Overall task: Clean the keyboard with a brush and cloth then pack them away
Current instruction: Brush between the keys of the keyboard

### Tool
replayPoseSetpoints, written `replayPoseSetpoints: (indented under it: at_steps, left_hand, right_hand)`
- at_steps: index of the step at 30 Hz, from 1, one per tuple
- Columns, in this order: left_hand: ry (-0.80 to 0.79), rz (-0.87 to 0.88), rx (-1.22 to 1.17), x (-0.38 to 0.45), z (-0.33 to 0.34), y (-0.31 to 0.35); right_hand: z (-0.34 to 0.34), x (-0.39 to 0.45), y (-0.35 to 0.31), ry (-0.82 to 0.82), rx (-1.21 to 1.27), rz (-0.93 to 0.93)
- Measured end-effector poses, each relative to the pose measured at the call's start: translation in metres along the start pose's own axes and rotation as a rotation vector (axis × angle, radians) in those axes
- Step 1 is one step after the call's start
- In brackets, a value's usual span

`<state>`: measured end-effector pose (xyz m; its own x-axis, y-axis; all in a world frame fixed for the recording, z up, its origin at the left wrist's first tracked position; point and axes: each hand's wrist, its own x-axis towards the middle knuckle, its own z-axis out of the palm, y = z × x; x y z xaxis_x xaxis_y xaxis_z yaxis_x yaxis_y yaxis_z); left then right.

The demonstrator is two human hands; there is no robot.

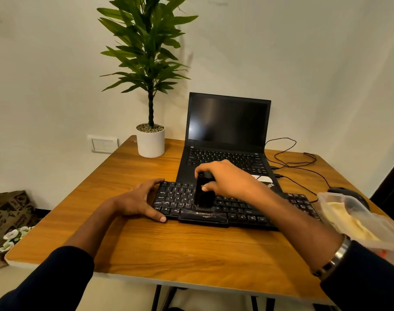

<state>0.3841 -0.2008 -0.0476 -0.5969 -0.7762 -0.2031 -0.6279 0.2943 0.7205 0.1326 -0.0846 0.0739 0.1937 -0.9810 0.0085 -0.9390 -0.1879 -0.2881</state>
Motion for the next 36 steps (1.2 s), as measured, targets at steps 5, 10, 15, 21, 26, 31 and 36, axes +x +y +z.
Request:
replayPoseSetpoints:
  at_steps: [5,10,15,21,26,31,36]
  left_hand:
    - [0.003,0.002,0.018,-0.001,0.001,-0.001]
    - [-0.002,-0.003,-0.005,0.0,0.001,-0.001]
    - [-0.003,-0.012,-0.008,0.0,0.002,0.0]
    - [-0.003,-0.018,0.003,-0.001,0.002,0.001]
    - [0.001,-0.022,0.007,-0.001,0.001,0.002]
    - [0.008,-0.026,0.039,-0.002,0.001,0.002]
    - [0.003,-0.028,0.043,-0.002,0.001,0.003]
  right_hand:
    - [0.003,0.005,-0.009,0.074,0.143,-0.022]
    - [0.001,-0.004,0.003,0.034,0.106,0.002]
    - [-0.018,-0.016,0.025,-0.035,-0.006,0.087]
    - [-0.029,-0.011,0.017,-0.039,-0.038,0.084]
    - [-0.001,0.006,-0.013,-0.037,-0.072,-0.005]
    - [0.006,0.017,-0.032,0.008,0.118,-0.032]
    - [0.009,0.015,-0.026,0.056,0.172,-0.037]
